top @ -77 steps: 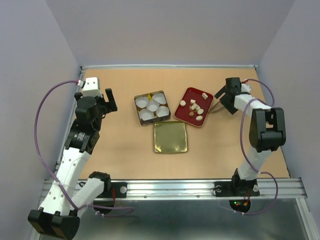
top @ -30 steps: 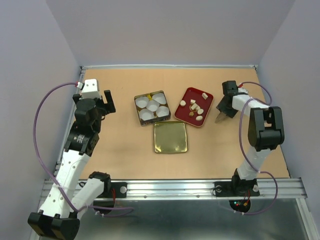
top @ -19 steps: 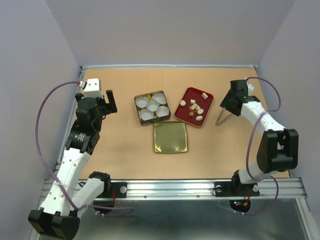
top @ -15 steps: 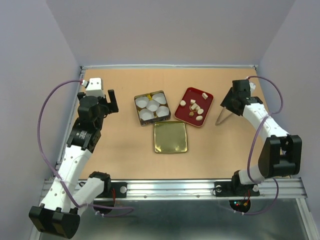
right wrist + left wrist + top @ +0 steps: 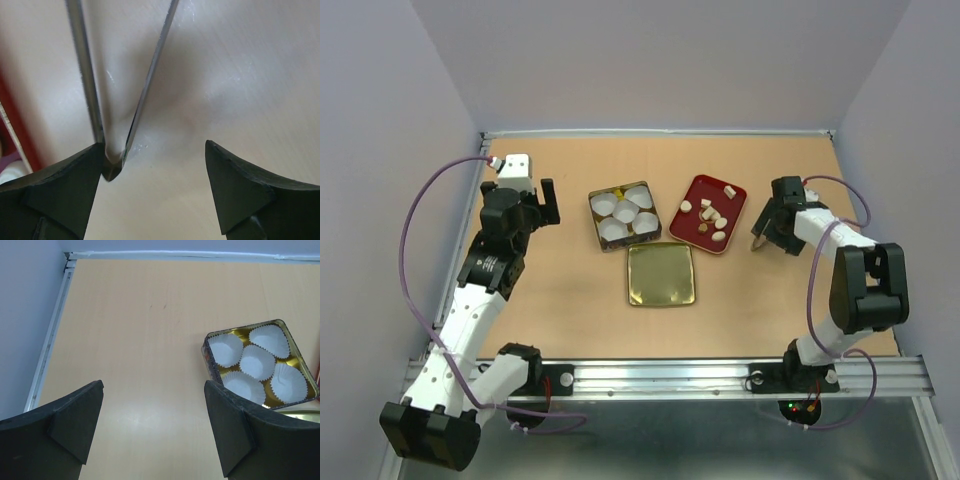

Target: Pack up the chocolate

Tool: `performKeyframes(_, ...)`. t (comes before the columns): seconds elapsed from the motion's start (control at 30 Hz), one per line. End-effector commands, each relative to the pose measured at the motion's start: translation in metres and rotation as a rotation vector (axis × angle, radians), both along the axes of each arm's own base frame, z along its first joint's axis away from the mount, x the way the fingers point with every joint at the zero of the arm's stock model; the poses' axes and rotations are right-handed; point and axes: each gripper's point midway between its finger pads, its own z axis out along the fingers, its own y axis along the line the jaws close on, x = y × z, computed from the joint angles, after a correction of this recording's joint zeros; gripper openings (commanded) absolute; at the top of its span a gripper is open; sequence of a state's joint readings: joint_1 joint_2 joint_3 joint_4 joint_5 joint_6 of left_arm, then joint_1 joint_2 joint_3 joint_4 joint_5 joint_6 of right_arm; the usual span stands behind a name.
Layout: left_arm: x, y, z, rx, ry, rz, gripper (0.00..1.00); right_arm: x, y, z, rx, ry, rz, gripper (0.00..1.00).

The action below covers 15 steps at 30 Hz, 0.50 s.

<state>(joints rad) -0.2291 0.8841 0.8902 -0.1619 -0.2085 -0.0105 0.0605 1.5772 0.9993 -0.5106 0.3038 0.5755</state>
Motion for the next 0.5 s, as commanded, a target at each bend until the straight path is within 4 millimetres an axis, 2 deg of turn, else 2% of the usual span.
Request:
performKeyframes(0.0,0.0,0.002,0.022,0.025,-0.071,-0.009,0.93,0.024,-0.006,0.005,-0.039,-0.059,-0.036,0.87)
performKeyframes(0.23,-0.003,0.002,0.018,0.012,-0.066,-0.003,0.93,0.048,-0.005,-0.009,-0.037,-0.061,-0.048,0.9)
performKeyframes(0.33,-0.005,0.003,0.02,0.008,-0.074,-0.001,0.93,0.054,-0.001,-0.001,-0.013,-0.087,-0.047,0.9)
performKeyframes(0.47,-0.007,0.005,0.019,0.007,-0.071,0.009,0.93,0.053,0.0,0.015,-0.003,-0.13,-0.052,0.91)
